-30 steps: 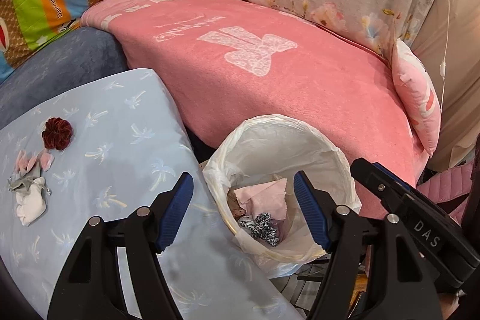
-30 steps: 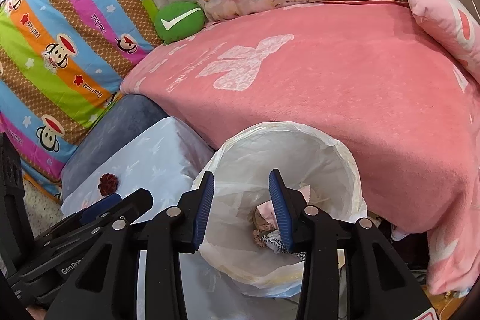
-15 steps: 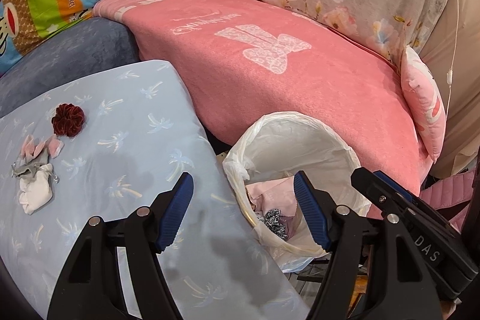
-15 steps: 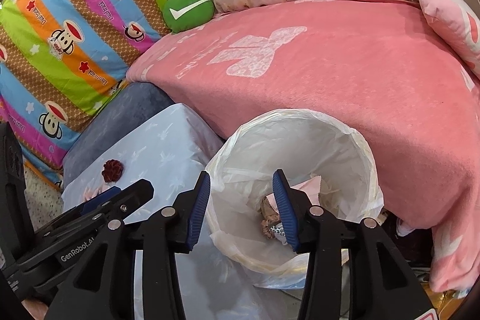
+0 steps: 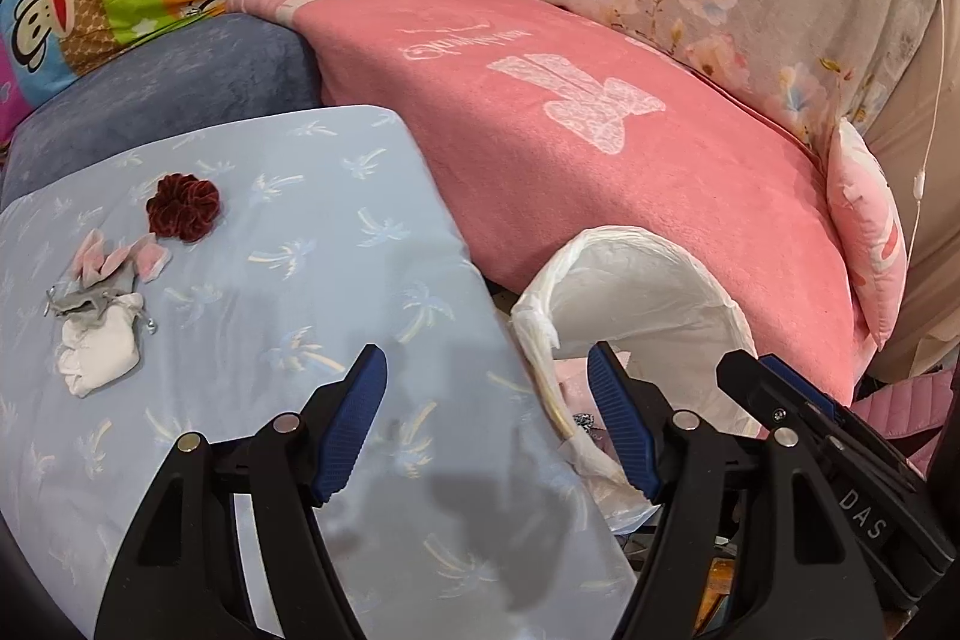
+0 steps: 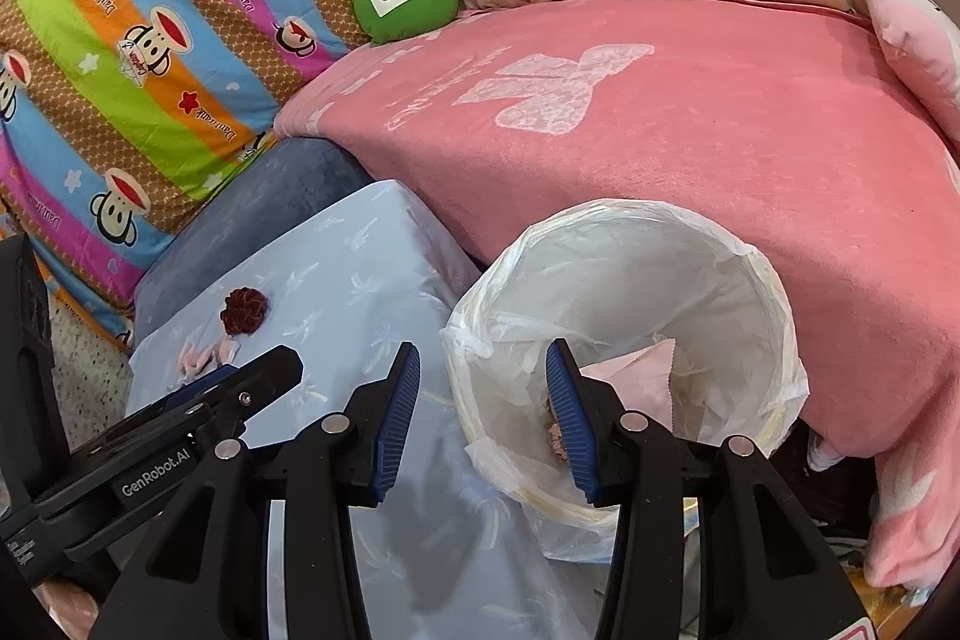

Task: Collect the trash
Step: 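Move both open grippers back over the remaining items on the table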

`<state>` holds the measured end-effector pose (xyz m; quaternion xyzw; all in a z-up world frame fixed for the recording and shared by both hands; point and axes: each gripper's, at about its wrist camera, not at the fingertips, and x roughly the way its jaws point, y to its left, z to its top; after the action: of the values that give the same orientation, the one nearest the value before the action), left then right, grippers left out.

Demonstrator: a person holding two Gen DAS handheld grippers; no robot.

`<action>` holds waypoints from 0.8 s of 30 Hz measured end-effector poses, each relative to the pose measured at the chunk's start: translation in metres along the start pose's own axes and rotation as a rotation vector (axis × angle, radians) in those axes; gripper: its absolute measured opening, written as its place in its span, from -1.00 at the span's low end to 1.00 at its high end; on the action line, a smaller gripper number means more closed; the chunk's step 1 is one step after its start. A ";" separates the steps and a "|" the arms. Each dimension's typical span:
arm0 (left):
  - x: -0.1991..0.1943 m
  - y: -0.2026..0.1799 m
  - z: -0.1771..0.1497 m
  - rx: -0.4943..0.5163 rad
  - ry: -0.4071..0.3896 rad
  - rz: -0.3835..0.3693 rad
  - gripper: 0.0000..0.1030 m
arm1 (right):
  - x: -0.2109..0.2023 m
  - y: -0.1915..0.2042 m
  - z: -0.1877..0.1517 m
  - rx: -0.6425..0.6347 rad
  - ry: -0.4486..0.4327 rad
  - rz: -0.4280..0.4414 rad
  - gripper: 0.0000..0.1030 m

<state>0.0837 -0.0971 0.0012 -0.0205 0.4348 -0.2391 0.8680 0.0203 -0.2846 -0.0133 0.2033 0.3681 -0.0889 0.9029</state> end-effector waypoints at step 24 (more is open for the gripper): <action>-0.028 0.097 -0.015 -0.157 -0.027 0.088 0.42 | 0.022 0.082 -0.020 -0.129 0.059 0.052 -0.15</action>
<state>0.0967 0.0034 -0.0105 -0.0724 0.4408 -0.1655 0.8792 0.0488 -0.2022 -0.0163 0.1569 0.3943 -0.0354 0.9048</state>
